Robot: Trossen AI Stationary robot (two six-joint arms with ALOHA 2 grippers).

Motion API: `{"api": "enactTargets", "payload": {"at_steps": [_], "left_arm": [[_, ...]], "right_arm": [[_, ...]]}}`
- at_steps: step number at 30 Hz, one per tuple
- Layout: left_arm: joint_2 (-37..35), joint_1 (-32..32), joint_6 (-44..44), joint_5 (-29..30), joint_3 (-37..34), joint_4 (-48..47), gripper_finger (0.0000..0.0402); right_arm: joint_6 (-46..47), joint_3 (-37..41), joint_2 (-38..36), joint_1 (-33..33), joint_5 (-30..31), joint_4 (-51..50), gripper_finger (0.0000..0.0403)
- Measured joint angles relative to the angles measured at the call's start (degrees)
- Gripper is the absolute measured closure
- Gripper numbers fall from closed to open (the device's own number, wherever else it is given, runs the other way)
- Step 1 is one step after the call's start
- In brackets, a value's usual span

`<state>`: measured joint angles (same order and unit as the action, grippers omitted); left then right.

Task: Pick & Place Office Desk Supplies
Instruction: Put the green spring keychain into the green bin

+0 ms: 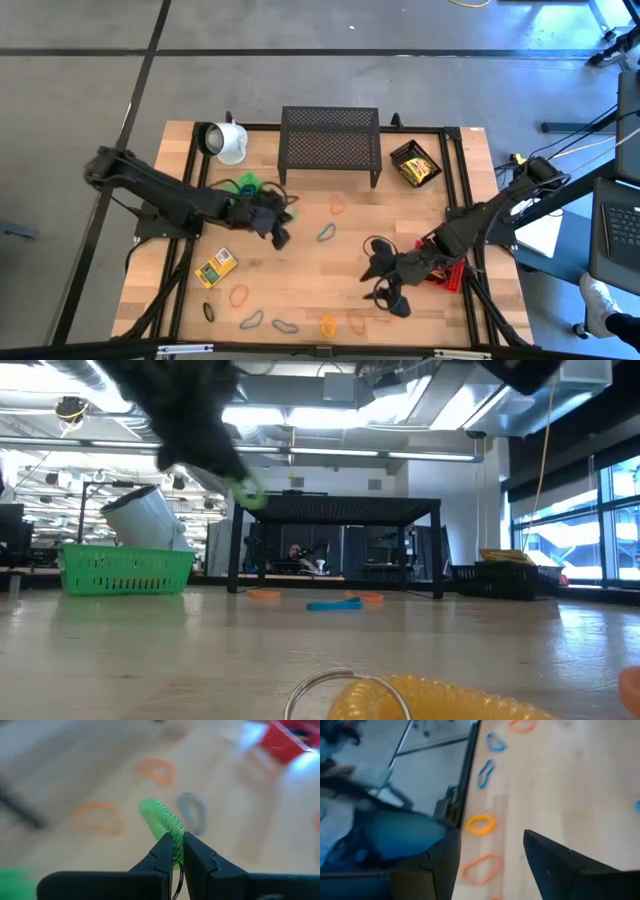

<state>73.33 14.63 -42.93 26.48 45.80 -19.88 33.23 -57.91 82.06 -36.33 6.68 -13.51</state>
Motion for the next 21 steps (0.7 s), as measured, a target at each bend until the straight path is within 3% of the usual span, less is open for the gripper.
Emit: {"api": "enactTargets", "payload": {"at_steps": [5, 10, 15, 21], "left_arm": [[-7.06, -0.12, -9.73, 7.05, 0.02, -18.98, 0.038], [-9.04, -0.14, -21.38, 8.11, -2.24, -32.64, 0.038], [-8.57, -0.12, -29.12, 7.95, -5.93, -36.51, 0.038], [-8.58, -0.12, -32.45, 7.59, -8.9, -36.56, 0.0379]], "right_arm": [[0.44, 0.0, 3.0, -2.54, -0.01, -0.31, 0.0193], [2.35, 0.02, 6.87, -4.47, 0.15, -0.84, 0.0195], [6.3, 0.04, 11.06, -5.61, -0.07, -0.9, 0.0195], [8.35, 0.04, 15.3, -6.32, -0.28, -1.87, 0.0195]]}}
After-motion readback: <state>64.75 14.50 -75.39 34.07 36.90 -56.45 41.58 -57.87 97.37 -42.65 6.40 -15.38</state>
